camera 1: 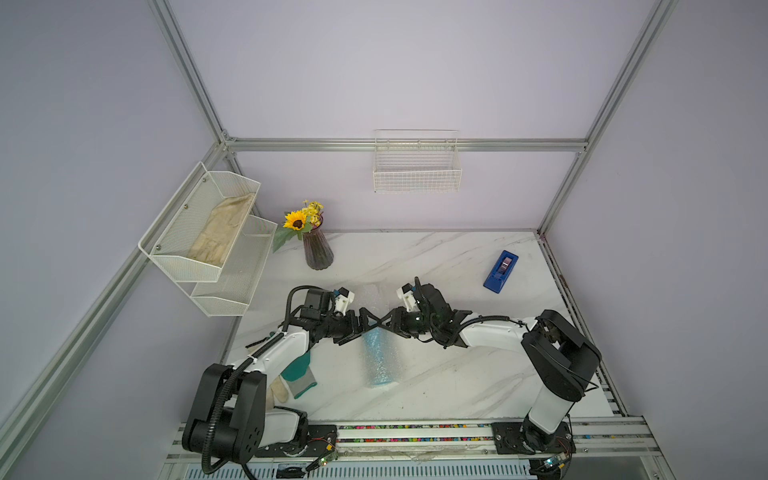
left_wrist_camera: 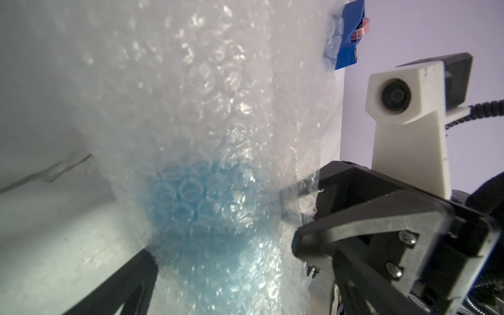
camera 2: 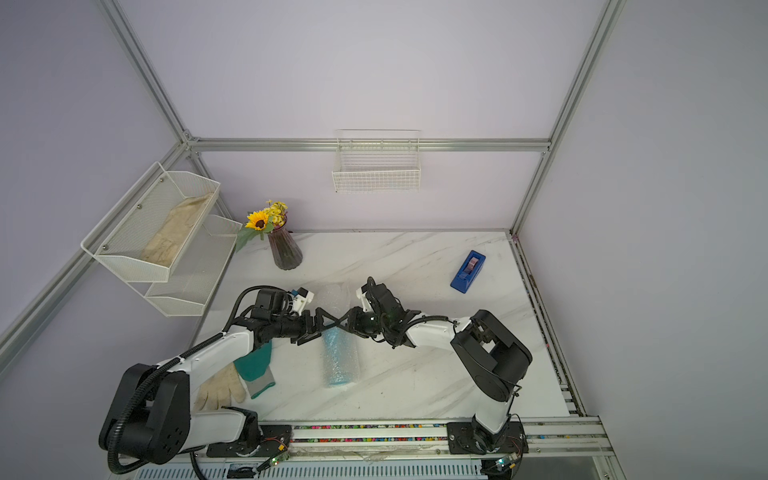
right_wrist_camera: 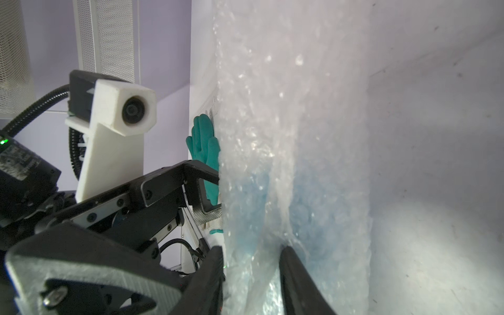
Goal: Wrap wine glasses in bubble wrap
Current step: Wrap the wine glass in bubble wrap.
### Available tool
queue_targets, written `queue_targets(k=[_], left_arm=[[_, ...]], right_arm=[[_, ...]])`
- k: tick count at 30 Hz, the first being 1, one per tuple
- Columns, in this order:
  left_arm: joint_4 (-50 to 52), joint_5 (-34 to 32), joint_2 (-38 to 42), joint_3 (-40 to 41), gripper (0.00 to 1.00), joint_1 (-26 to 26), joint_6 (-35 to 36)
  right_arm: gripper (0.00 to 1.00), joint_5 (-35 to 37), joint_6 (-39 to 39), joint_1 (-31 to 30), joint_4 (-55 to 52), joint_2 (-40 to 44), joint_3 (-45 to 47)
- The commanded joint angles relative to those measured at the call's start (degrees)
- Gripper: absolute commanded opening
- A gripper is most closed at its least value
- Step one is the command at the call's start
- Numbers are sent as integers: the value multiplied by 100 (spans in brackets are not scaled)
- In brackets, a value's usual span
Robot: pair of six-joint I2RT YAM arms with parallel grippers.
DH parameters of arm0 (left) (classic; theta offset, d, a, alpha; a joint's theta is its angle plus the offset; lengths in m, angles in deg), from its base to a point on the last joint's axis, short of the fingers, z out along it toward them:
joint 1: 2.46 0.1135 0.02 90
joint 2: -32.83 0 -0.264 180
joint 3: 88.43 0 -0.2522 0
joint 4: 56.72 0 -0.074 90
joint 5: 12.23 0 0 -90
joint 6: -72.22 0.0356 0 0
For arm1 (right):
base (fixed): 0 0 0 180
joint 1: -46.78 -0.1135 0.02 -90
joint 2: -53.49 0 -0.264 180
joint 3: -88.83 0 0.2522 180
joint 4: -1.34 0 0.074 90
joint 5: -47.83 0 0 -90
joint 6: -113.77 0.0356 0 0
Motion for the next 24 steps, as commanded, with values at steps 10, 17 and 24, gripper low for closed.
queue_targets(k=[10, 17, 24], left_arm=[[243, -564, 333, 211, 100, -449, 411], [366, -620, 526, 135, 100, -436, 169], [1336, -1108, 689, -263, 100, -436, 181]], right_arm=[[40, -16, 557, -119, 507, -122, 45], [40, 54, 548, -126, 495, -37, 131], [41, 54, 508, -128, 452, -81, 88]])
